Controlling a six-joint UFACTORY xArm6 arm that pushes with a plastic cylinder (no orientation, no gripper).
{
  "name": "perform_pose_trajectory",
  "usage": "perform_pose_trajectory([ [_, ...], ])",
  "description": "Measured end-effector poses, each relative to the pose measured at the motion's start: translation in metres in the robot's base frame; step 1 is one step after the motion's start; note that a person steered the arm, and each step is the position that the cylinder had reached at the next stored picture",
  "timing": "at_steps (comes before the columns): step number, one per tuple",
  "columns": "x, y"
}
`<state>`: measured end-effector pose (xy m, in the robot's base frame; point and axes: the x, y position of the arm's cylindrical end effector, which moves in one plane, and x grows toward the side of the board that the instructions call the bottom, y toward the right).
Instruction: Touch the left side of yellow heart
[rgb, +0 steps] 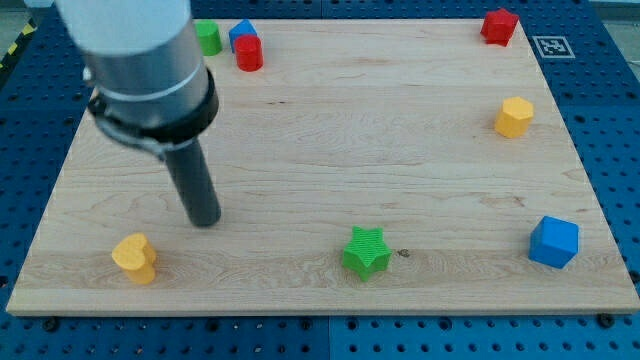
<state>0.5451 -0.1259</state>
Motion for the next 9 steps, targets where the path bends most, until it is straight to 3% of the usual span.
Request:
perform_pose_trajectory([
  [1, 0.051, -0.002],
  [3, 0.071, -0.005],
  [4, 0.073, -0.014],
  [6, 0.071, -0.109],
  [9, 0.049, -0.109],
])
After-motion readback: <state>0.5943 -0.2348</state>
